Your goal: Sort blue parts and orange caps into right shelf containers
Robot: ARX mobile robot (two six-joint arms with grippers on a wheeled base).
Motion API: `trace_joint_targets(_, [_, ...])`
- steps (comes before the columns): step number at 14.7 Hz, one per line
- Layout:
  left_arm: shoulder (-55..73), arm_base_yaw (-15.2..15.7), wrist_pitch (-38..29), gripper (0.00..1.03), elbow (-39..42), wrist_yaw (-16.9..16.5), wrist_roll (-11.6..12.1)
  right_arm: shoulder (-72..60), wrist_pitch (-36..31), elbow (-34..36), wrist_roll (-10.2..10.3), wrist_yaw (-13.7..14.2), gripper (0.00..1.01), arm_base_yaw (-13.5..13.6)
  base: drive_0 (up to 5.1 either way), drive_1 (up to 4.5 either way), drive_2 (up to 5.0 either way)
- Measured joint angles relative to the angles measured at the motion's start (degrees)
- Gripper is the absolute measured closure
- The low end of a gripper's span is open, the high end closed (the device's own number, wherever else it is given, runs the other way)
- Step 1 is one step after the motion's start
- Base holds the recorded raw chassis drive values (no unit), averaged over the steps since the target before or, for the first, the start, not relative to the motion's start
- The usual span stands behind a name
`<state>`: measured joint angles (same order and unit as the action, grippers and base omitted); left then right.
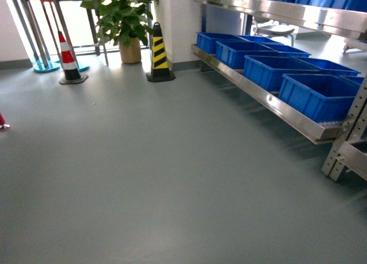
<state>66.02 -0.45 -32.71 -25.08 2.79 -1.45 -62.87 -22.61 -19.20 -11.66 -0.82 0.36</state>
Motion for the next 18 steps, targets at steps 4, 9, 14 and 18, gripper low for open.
trace_joint_targets(4, [0.0, 0.0, 0.0, 0.59, 0.0, 0.0, 0.0, 0.0, 0.0, 0.0, 0.0, 0.0, 0.58, 0.0, -1.5, -1.54, -1.5])
trace_joint_targets(9, [0.0, -0.1, 0.0, 0.59, 0.0, -0.1, 0.0, 0.0, 0.0, 0.0, 0.0, 0.0, 0.58, 0.0, -1.6, -1.58, -1.6])
trace_joint_targets(14, [0.0, -0.2, 0.0, 0.59, 0.0, -0.2, 0.0, 0.0, 0.0, 0.0, 0.0, 0.0, 0.58, 0.0, -1.5, -1.50, -1.5])
trace_joint_targets(18, [0.0, -0.2, 0.0, 0.59, 0.0, -0.2, 0.0, 0.0, 0.0, 0.0, 0.0, 0.0, 0.58, 0.0, -1.5, -1.50, -1.5])
